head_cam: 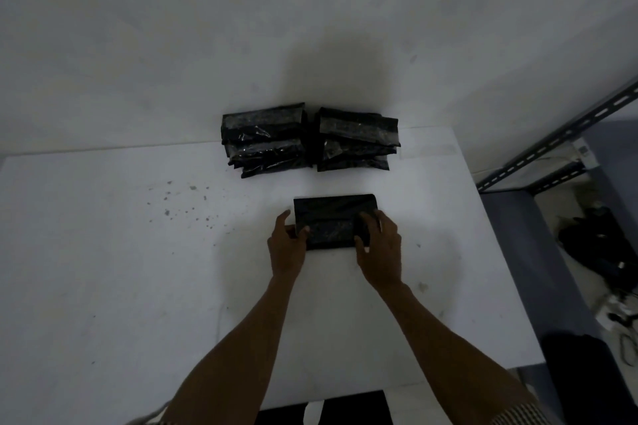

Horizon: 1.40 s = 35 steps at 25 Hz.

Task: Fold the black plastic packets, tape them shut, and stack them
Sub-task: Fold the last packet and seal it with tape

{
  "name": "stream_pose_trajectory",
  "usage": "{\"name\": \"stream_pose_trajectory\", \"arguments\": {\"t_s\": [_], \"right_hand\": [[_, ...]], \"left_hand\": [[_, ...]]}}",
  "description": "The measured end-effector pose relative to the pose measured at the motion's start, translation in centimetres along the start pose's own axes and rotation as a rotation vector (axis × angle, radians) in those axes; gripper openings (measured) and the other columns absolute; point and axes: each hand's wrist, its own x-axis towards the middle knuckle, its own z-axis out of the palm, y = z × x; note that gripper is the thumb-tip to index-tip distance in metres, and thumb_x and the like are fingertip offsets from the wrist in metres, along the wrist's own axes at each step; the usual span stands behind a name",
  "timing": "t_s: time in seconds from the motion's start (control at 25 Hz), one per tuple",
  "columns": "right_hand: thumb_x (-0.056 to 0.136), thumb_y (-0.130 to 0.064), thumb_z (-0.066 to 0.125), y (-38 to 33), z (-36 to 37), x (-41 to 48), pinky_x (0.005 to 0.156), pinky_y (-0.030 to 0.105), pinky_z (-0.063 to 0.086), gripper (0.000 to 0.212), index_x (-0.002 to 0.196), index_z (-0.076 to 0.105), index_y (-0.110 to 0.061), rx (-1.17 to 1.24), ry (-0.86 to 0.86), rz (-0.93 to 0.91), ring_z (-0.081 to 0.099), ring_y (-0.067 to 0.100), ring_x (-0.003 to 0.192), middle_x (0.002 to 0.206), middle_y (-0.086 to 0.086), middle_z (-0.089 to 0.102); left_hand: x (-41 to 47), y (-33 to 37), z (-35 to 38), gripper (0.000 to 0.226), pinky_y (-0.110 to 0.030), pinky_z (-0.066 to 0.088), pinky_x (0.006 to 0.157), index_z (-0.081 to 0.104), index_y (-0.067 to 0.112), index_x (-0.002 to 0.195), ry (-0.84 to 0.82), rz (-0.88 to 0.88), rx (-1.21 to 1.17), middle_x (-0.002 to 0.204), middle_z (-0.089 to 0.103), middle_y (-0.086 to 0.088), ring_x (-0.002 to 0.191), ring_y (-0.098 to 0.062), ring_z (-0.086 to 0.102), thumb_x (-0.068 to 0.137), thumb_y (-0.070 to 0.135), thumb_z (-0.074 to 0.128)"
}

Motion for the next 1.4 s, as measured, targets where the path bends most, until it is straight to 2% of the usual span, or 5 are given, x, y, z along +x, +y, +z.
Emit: {"name": "stream_pose_trajectory", "arguments": {"t_s": [0.12, 0.28, 0.52, 1.16, 1.4], "right_hand": [[0.086, -0.014, 0.071, -0.8, 0.5, -1.3, 0.099, 0.049, 0.047, 0.044, 0.128, 0.060, -0.011, -0.119, -0.088, -0.255, 0.049, 0.034, 0.127, 0.137, 0.015, 0.052], [0.080, -0.010, 0.077, -1.3, 0.8, -1.6, 0.099, 0.050, 0.049, 0.048, 0.125, 0.060, -0.010, -0.145, -0.141, -0.238, 0.054, 0.036, 0.123, 0.133, 0.017, 0.057], [0.083, -0.004, 0.067, -0.7, 0.3, -1.0, 0.103, 0.045, 0.045, 0.057, 0.137, 0.053, -0.014, -0.222, -0.235, -0.212, 0.047, 0.032, 0.129, 0.140, 0.013, 0.051], [0.080, -0.001, 0.072, 0.3, 0.0, 0.2, 0.089, 0.039, 0.053, 0.053, 0.130, 0.059, -0.011, -0.214, -0.176, -0.283, 0.058, 0.029, 0.117, 0.131, 0.013, 0.059], [0.083, -0.006, 0.070, 0.3, 0.2, 0.9, 0.083, 0.036, 0.053, 0.040, 0.122, 0.062, -0.013, -0.168, -0.181, -0.259, 0.060, 0.027, 0.110, 0.126, 0.010, 0.061]], "left_hand": [[-0.7, -1.5, 0.0, 0.057, -0.029, 0.046, 0.096, 0.049, 0.014, 0.140, 0.066, 0.286, 0.330, 0.133, 0.053, -0.009, 0.121, -0.021, 0.050, 0.089, 0.024, 0.071], [-1.2, -2.5, 0.8, 0.045, -0.039, 0.051, 0.093, 0.062, 0.013, 0.126, -0.132, 0.814, 0.756, 0.133, 0.056, -0.012, 0.120, -0.028, 0.054, 0.083, 0.020, 0.075], [-1.5, -2.3, 1.8, 0.052, -0.042, 0.053, 0.087, 0.066, 0.011, 0.118, -0.114, 0.689, 0.766, 0.125, 0.061, -0.013, 0.113, -0.032, 0.059, 0.069, -0.004, 0.075], [0.0, -3.7, 1.6, 0.045, -0.046, 0.041, 0.109, 0.059, 0.006, 0.130, -0.182, 0.800, 0.827, 0.141, 0.052, -0.015, 0.135, -0.031, 0.045, 0.086, 0.008, 0.067], [0.2, -1.9, 3.5, 0.035, -0.045, 0.054, 0.091, 0.069, 0.008, 0.114, -0.212, 0.853, 0.774, 0.120, 0.065, -0.012, 0.112, -0.029, 0.060, 0.080, 0.009, 0.077]]}}
